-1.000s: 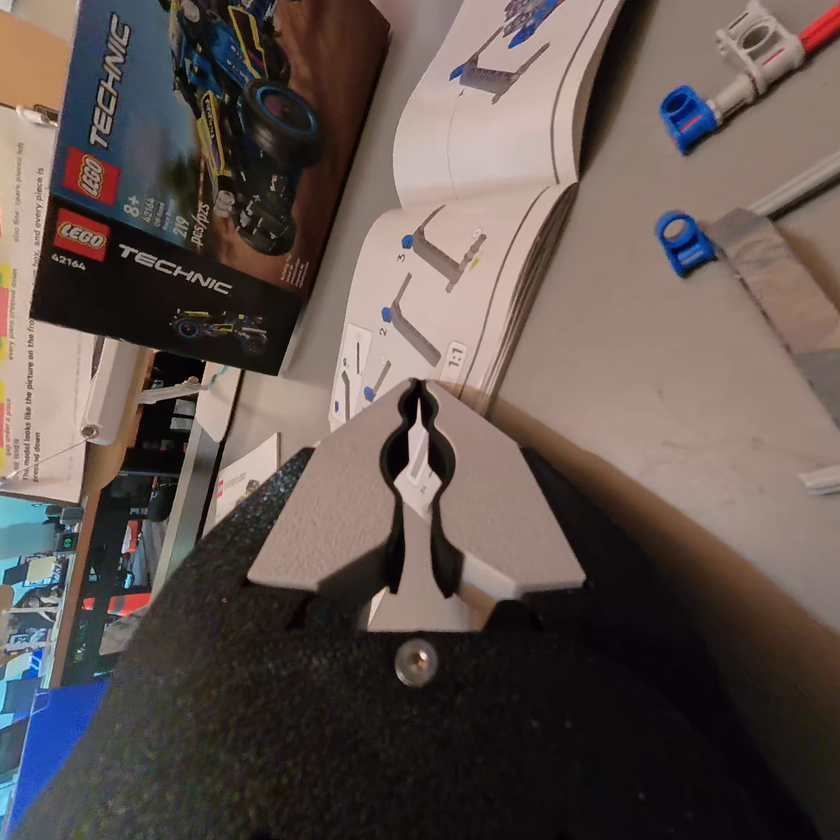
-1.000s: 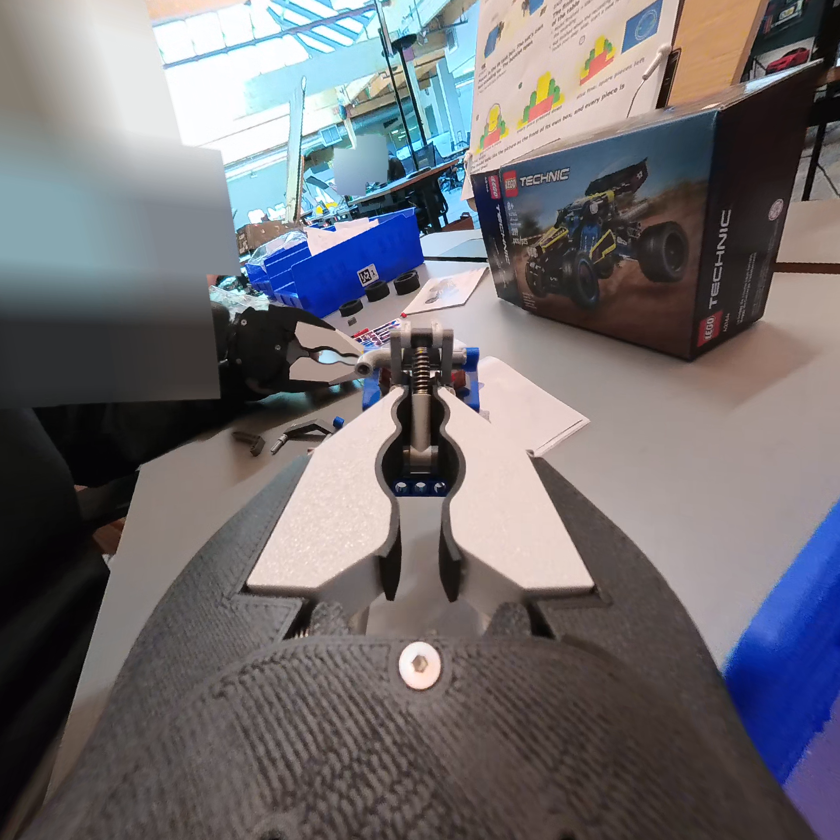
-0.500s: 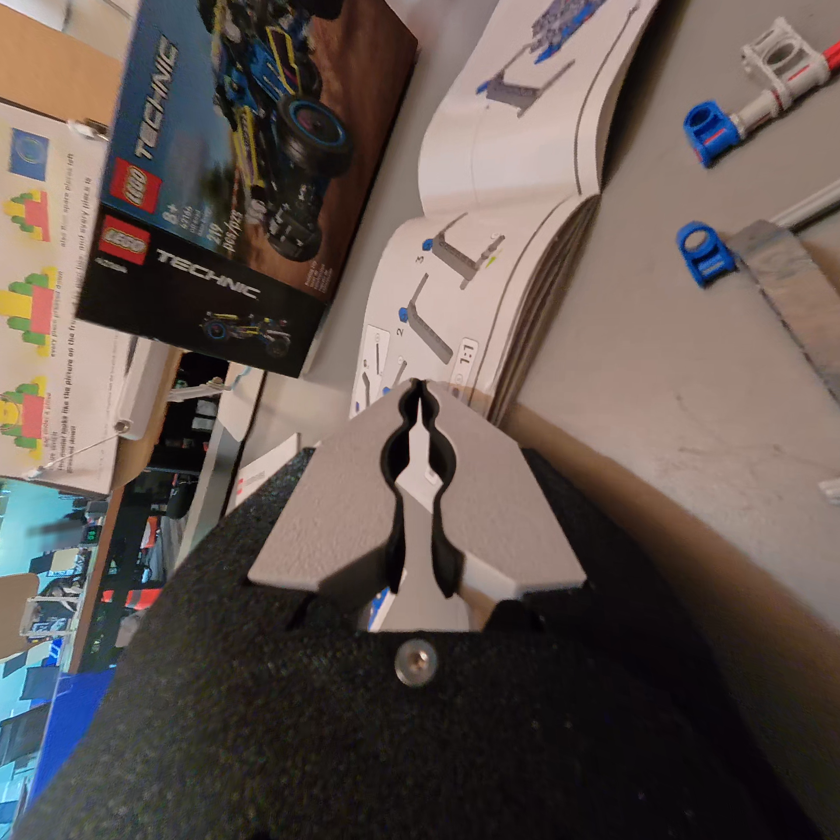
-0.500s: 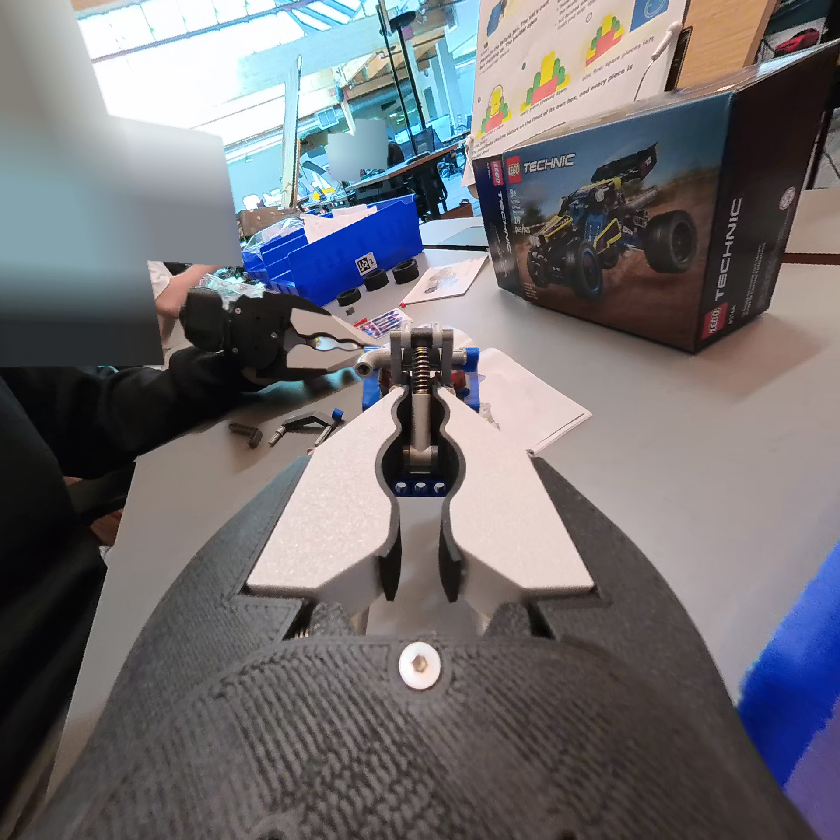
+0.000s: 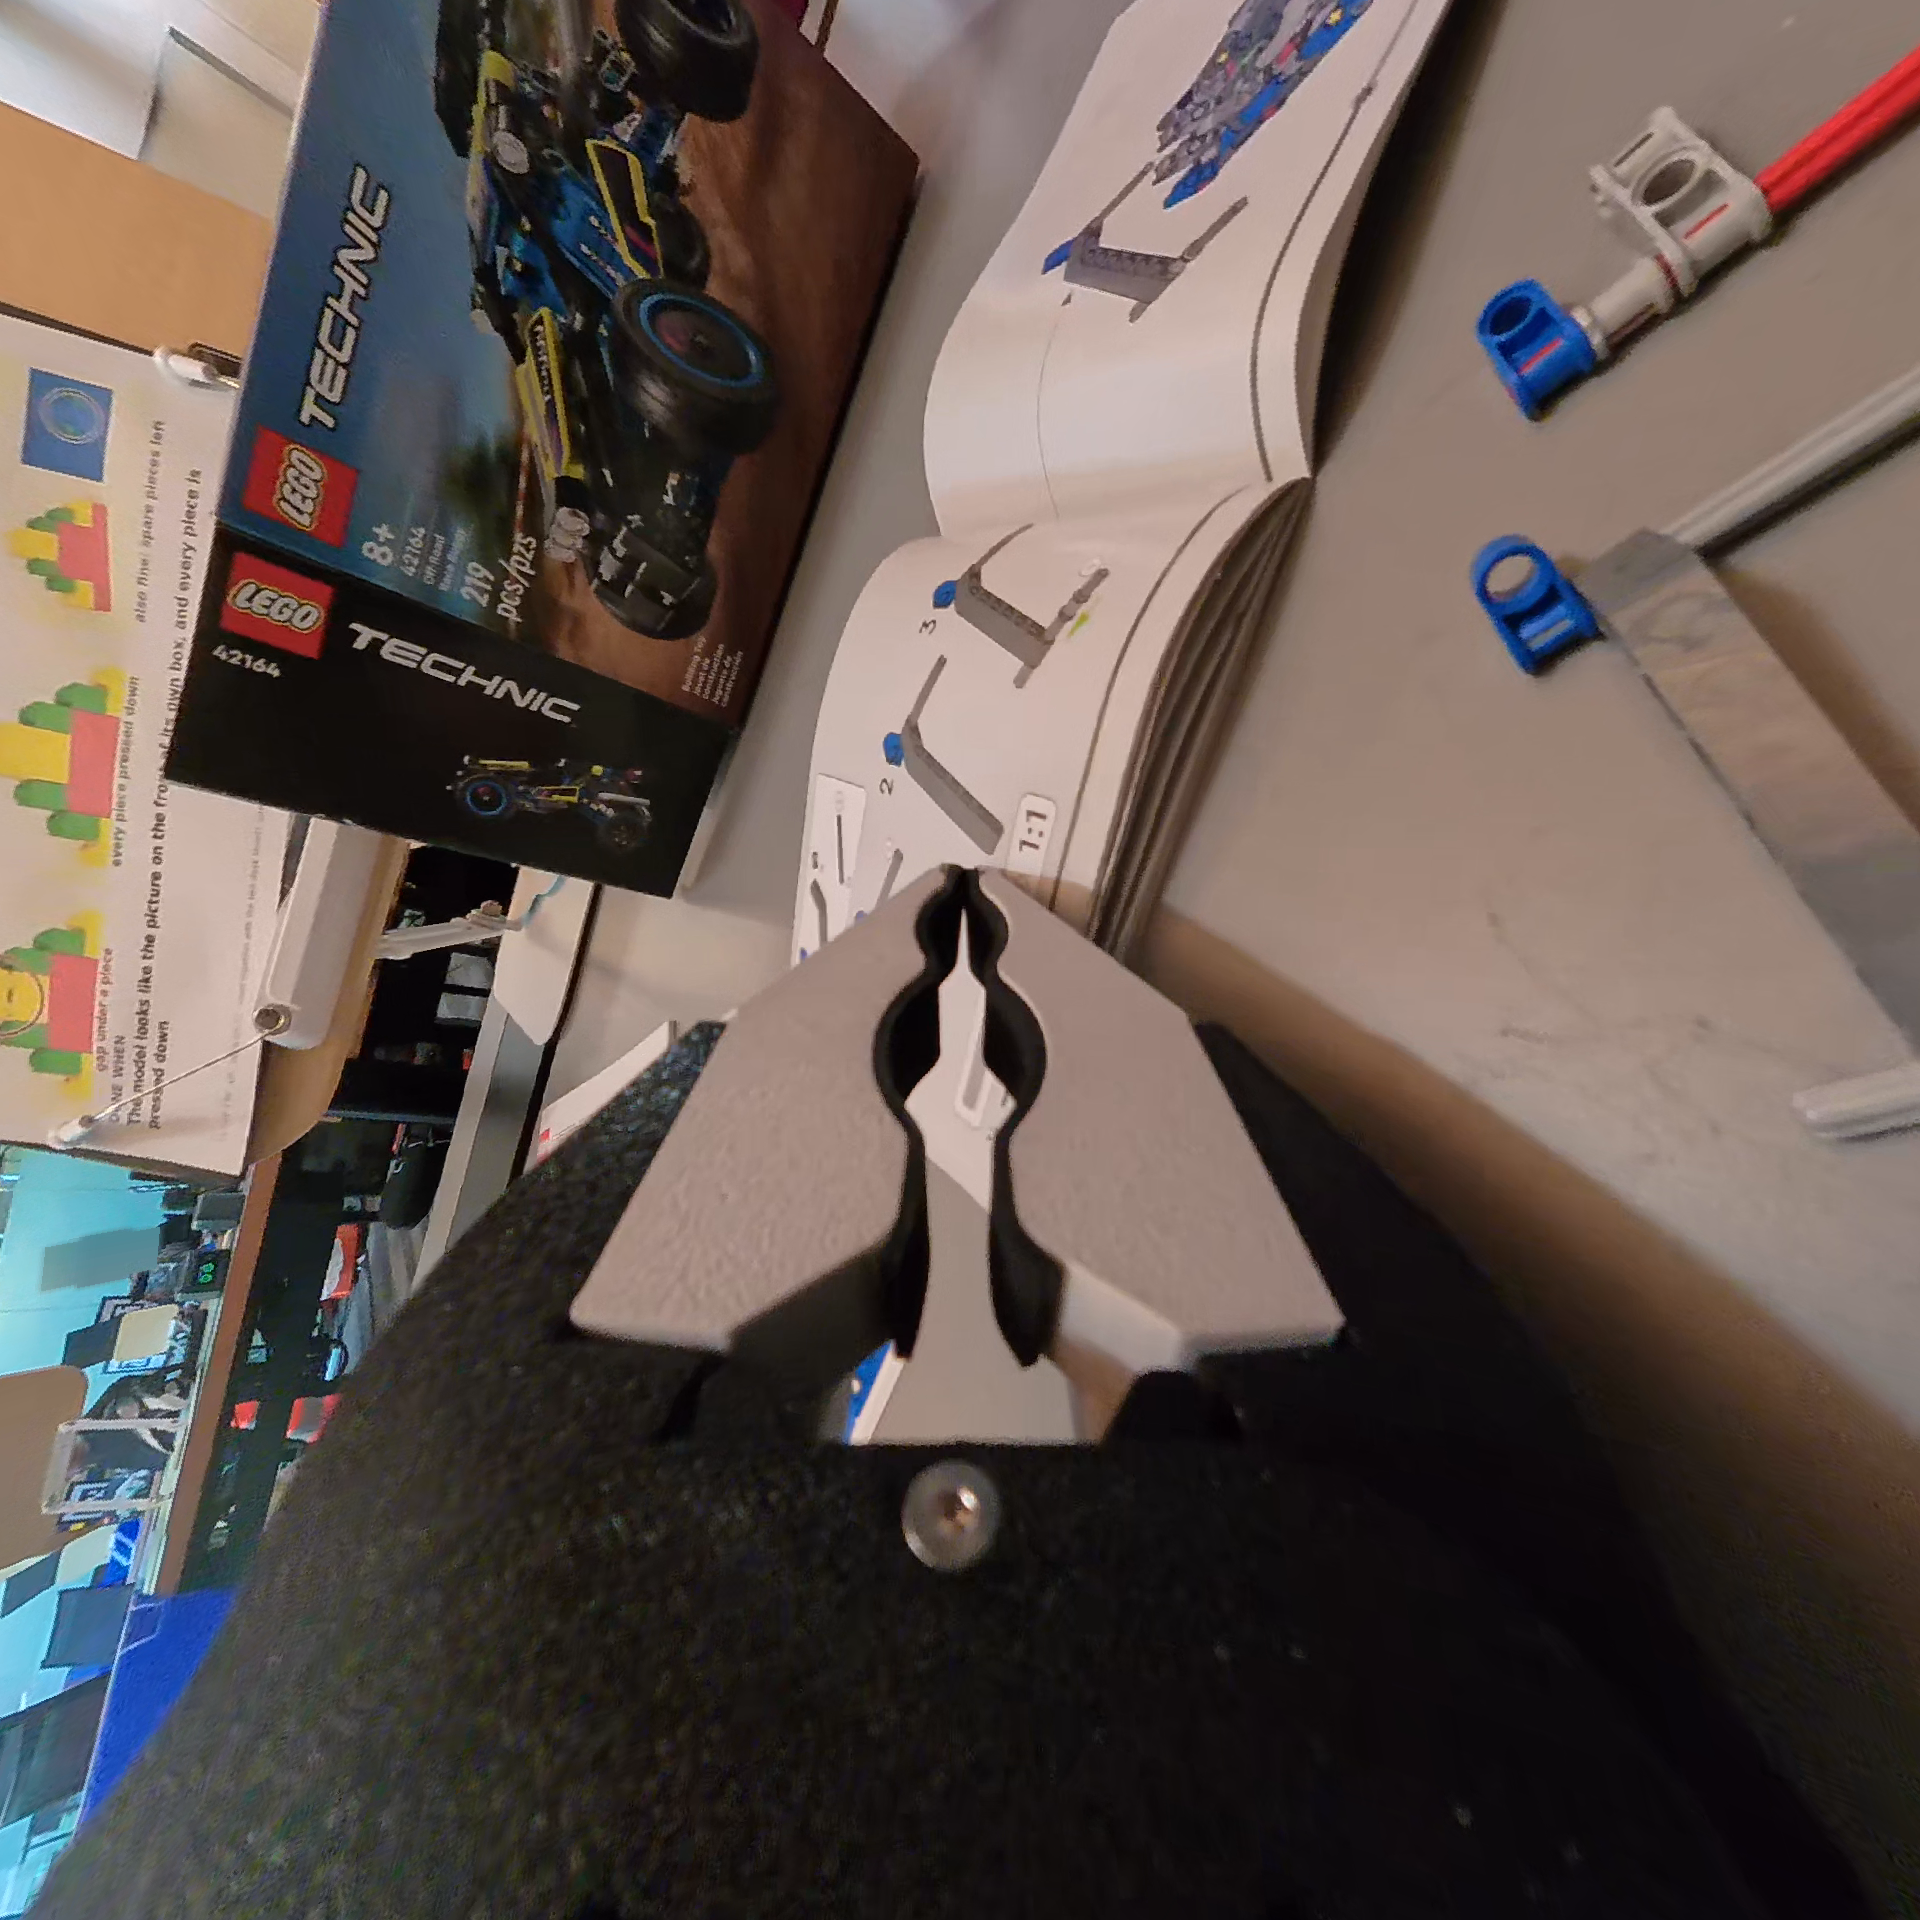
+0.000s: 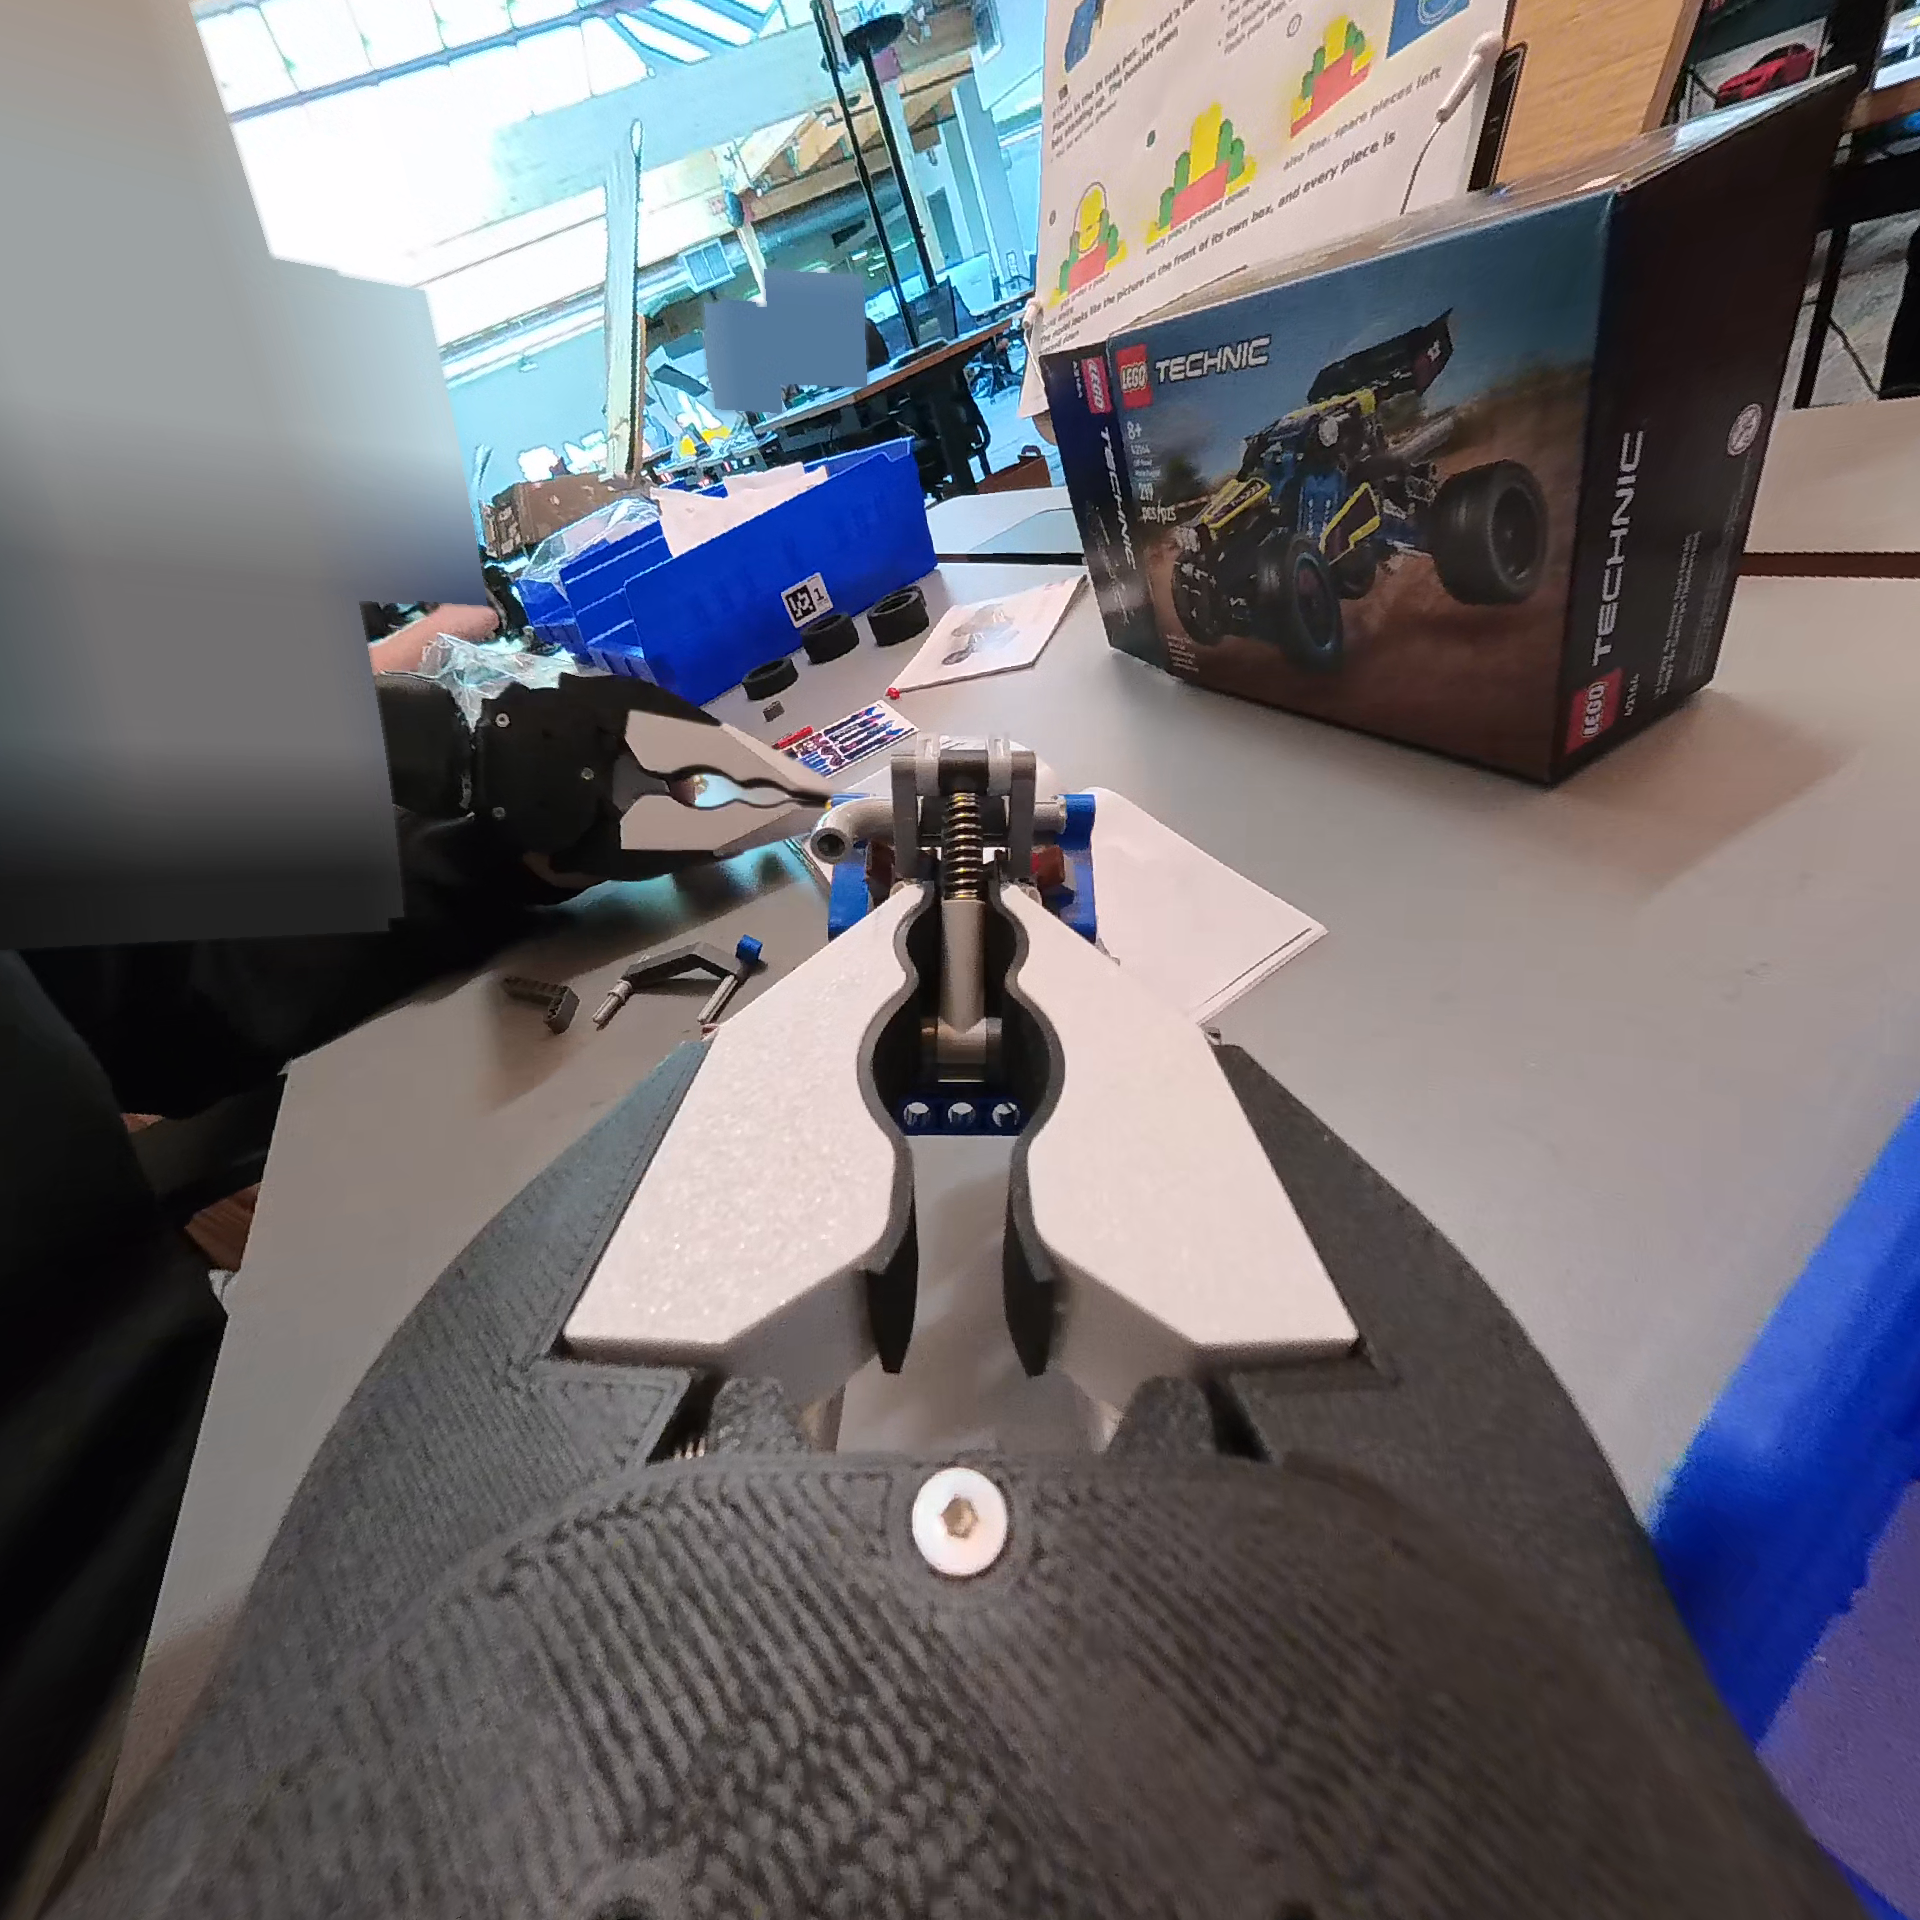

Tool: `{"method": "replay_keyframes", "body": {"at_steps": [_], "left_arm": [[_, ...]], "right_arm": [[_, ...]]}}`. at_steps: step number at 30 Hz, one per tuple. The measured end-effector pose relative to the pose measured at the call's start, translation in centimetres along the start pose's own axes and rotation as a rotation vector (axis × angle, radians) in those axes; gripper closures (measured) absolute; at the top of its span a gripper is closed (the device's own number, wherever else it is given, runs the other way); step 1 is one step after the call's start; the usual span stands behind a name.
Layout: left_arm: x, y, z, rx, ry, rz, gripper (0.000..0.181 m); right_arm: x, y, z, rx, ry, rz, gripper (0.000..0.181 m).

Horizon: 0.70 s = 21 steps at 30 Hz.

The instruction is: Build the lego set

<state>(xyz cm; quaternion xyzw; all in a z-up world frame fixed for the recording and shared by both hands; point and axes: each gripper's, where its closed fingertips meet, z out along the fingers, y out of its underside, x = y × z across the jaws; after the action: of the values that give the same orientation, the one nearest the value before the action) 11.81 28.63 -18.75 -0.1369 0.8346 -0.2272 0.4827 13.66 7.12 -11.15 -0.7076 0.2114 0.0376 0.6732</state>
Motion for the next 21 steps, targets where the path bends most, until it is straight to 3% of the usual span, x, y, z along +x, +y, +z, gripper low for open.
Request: {"method": "replay_keyframes", "body": {"at_steps": [14, 21], "left_arm": [[0.6, 0.4, 0.2, -0.026, 0.033, 0.012, 0.181], [0.0, -0.1, 0.0, 0.006, -0.005, 0.017, 0.181]], "right_arm": [[-0.8, -0.2, 0.0, 0.021, -0.076, 0.058, 0.177], [-2.0, -1.4, -0.5, 0.107, -0.182, 0.119, 0.176]]}}
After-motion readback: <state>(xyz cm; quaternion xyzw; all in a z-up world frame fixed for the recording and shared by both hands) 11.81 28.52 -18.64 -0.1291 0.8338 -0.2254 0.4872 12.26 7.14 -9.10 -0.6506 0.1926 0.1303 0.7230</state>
